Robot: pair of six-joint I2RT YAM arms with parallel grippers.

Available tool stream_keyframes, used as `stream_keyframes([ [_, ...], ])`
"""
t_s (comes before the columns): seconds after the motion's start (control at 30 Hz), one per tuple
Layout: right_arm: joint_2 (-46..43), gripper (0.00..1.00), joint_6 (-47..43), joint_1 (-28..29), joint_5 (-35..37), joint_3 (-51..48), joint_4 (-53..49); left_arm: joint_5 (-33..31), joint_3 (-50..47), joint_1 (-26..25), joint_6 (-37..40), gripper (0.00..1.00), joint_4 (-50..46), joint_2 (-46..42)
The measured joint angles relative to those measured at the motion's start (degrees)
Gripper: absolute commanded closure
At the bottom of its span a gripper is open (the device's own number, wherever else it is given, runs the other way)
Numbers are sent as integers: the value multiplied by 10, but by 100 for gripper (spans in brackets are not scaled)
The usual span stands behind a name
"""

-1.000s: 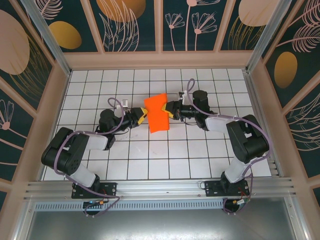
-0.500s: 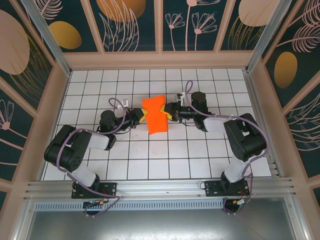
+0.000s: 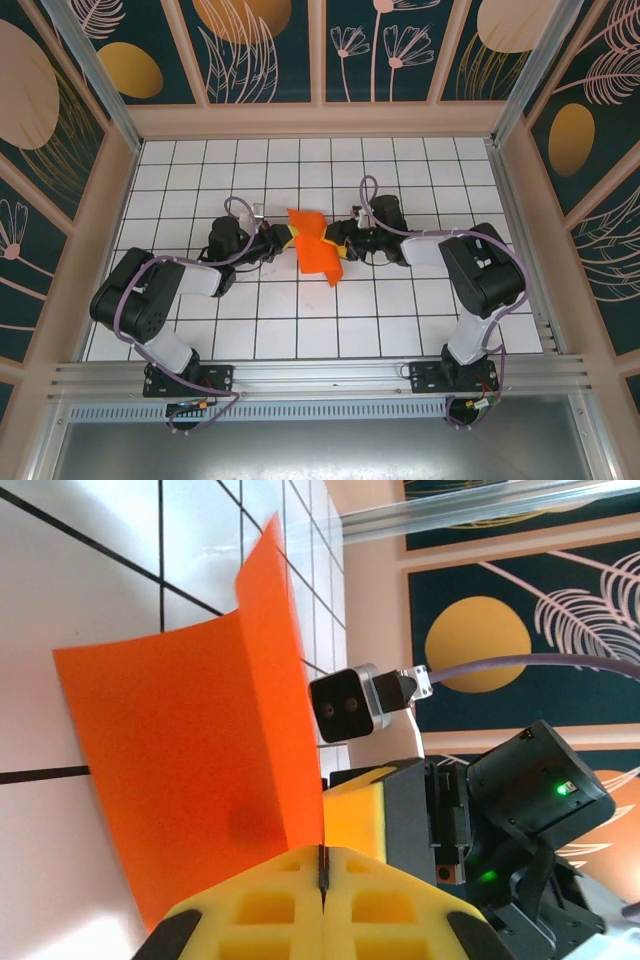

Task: Fold a paper plane with a square sheet of paper (pick it up from the middle)
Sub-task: Fold the square sheet of paper in half at the center of the table.

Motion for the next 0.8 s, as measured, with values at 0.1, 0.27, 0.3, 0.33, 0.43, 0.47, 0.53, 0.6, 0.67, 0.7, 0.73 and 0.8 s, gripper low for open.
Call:
stream_keyframes([
  [0.1,0,42,-22,5,23,7,-40,-4,9,-5,8,100,-13,11],
  [0.27,-4,33,-58,7,70,20,-99,-9,22,-20,12,100,-20,29],
  [0.3,-9,32,-65,7,81,20,-113,-11,24,-24,12,100,-20,30],
  [0.33,-15,30,-70,6,91,20,-125,-11,26,-28,12,100,-21,30],
  [0.43,-38,28,-84,0,114,19,-152,-14,36,-41,10,100,-14,40],
  [0.47,-46,28,-88,-4,120,19,-157,-16,40,-45,9,100,-11,45],
  [0.53,-62,27,-92,-17,125,17,-162,-21,47,-55,7,100,-4,57],
  [0.6,-79,27,-99,-34,125,10,-163,-26,58,-68,5,100,-1,70],
  [0.67,-91,26,-106,-49,122,3,-163,-33,67,-80,5,100,-1,80],
  [0.7,-94,26,-110,-56,120,0,-163,-38,70,-86,5,100,-1,85],
  [0.73,-95,26,-116,-60,117,-2,-163,-43,72,-90,5,100,-2,89],
  [0.8,-96,27,-129,-65,107,-3,-168,-56,76,-99,7,100,-12,94],
])
